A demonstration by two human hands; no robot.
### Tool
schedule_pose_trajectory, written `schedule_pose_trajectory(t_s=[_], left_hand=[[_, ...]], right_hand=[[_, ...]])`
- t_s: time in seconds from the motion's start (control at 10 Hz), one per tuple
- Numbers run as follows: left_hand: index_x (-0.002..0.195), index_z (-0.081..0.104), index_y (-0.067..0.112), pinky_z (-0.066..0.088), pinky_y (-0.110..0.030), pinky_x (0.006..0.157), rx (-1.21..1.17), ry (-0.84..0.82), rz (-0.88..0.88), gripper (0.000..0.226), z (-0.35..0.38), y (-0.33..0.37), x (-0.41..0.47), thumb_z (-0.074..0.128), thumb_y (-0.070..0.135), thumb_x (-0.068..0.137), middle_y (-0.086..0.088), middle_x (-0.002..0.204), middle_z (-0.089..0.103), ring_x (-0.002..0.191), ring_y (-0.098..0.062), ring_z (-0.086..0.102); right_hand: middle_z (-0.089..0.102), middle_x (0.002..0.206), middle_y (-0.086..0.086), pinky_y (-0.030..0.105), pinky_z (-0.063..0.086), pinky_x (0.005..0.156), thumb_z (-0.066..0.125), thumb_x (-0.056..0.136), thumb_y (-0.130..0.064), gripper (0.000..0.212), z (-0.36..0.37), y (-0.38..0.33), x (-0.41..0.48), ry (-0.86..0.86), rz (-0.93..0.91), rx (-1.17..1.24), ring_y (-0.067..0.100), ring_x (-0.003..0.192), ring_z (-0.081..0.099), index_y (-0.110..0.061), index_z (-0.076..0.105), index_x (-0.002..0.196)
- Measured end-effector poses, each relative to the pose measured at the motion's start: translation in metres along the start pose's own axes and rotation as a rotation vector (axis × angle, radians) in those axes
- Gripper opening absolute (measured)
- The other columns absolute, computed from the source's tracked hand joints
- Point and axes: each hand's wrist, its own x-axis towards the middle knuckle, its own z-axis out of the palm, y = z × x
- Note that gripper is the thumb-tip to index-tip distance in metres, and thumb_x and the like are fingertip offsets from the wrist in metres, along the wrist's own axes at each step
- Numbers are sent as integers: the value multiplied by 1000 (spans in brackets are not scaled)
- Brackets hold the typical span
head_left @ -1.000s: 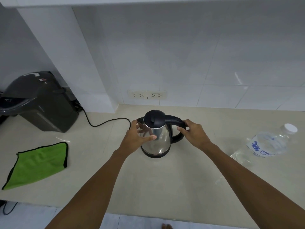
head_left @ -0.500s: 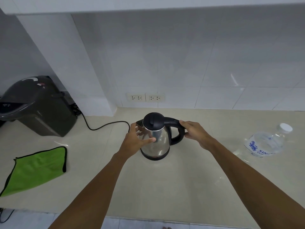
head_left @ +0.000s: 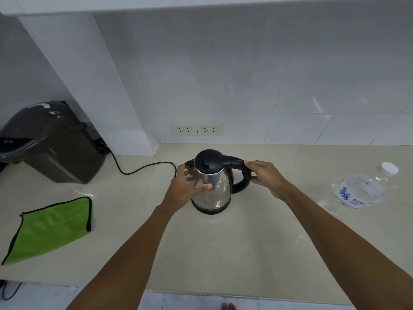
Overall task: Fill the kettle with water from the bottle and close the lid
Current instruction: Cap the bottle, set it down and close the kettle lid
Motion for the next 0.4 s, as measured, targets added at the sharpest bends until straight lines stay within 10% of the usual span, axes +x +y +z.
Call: schedule_pose_trajectory(t_s=[0.2, 0.4], left_hand=[[153, 39, 18, 50, -35, 107, 42, -33, -24, 99, -5, 6, 0, 100, 34, 77, 8, 139, 51, 130, -15, 54], [151, 45, 9, 51, -42, 102, 521, -29, -96, 95, -17, 43, -12, 87, 62, 84, -7, 141, 64, 132, -30, 62]], right_hand=[[73, 115, 8, 32, 56, 95, 59, 103, -42, 29, 1, -4, -4, 1, -12, -85, 28, 115, 69, -19, 75, 103], [65, 139, 7, 41, 46, 105, 47, 104, -54, 54, 7, -31, -32, 94, -258, -763, 30, 131, 58, -17, 61, 141]])
